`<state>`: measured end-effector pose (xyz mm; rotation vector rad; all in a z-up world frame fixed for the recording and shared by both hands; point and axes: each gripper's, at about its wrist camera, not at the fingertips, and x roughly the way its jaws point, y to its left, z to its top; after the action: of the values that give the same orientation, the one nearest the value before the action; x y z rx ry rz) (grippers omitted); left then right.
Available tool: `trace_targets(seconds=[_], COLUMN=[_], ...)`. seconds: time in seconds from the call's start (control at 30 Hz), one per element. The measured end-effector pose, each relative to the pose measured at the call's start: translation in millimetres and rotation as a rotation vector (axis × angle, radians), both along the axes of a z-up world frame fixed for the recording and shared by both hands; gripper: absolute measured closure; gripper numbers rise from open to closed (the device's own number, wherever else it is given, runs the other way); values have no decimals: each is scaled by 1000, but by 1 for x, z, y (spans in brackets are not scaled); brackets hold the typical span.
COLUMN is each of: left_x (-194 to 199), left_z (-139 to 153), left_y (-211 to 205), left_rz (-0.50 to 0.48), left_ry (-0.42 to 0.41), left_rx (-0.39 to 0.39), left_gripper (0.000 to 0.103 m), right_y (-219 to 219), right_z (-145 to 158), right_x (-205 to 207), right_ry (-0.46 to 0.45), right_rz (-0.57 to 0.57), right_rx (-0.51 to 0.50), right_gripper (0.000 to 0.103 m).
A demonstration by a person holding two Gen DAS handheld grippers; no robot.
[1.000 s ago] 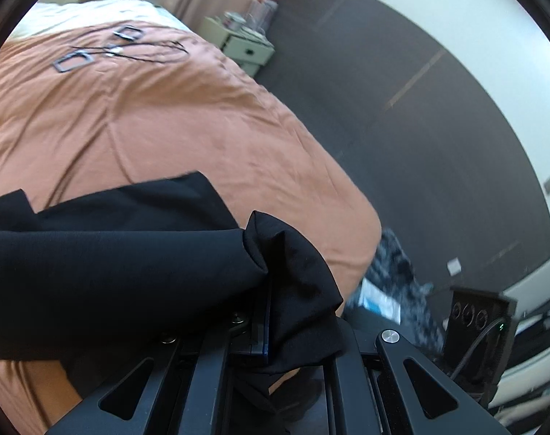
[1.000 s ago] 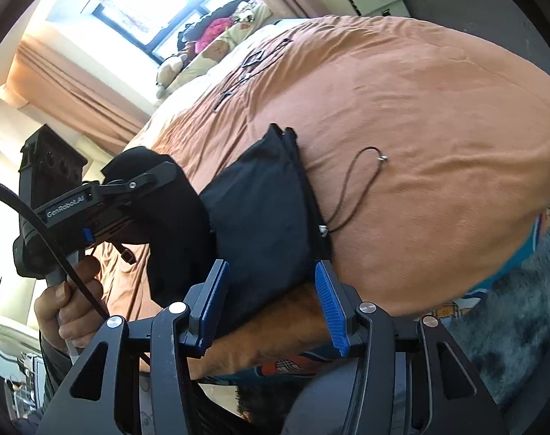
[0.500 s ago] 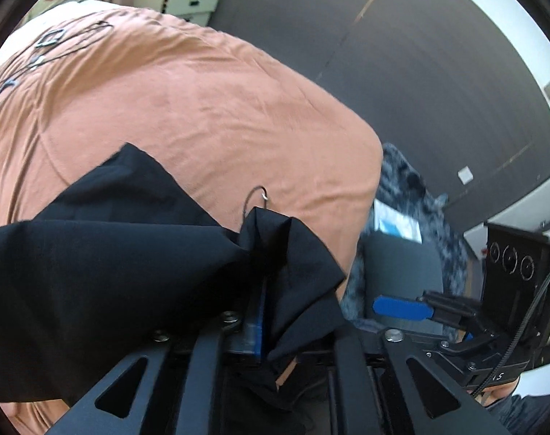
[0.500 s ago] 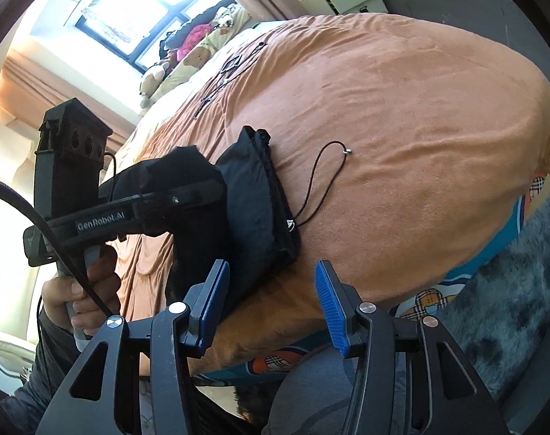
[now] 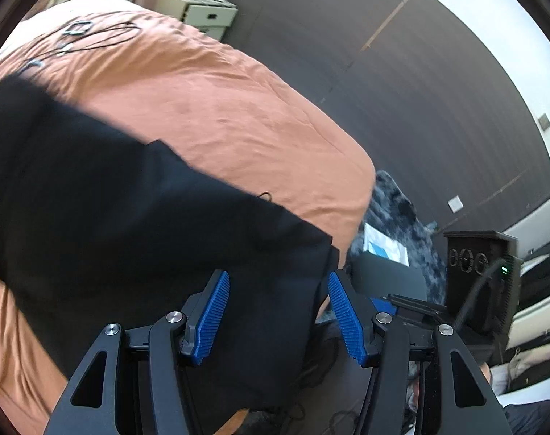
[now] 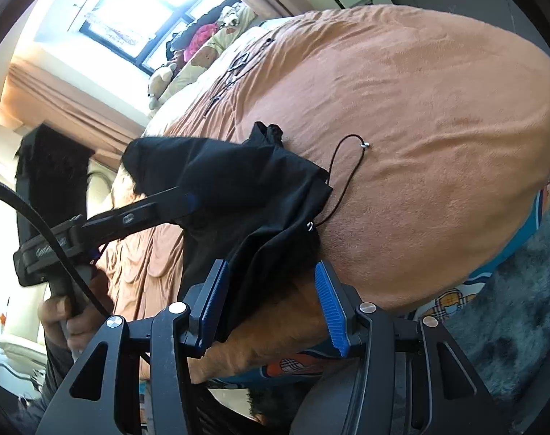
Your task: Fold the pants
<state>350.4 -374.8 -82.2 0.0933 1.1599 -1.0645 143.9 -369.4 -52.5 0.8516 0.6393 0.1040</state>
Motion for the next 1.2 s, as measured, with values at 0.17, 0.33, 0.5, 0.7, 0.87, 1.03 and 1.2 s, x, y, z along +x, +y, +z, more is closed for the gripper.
trace_targets(seconds=[0.17, 0.33, 0.5, 0.7, 0.87, 1.03, 1.2], left_x=[-1, -1, -6, -16, -23, -28, -30], left_z=[0, -10, -20, -32, -41, -49, -59], left_y=[35, 74, 106, 139, 161, 176, 184], left_rz=[83, 180, 251, 328, 378, 417, 444], left_ry=[-3, 26, 39, 71, 101, 126, 150], left_rx=[-6, -18, -29, -47, -57, -61, -51], left_gripper=[43, 43, 43, 43, 43, 43, 43], right_y=[-2, -12, -21, -32, -21, -7, 9], right_z=[-8, -13, -19, -20, -16, -2, 8], right_x=[9, 22, 34, 44, 52, 41, 37], right_ry=[8, 18, 41, 41, 17, -48, -73], right_rz=[-14, -32, -56, -130, -107, -98, -61], right_rx=[48, 75, 106, 101, 71, 60, 64], right_gripper=[56, 55, 55, 55, 96, 102, 102])
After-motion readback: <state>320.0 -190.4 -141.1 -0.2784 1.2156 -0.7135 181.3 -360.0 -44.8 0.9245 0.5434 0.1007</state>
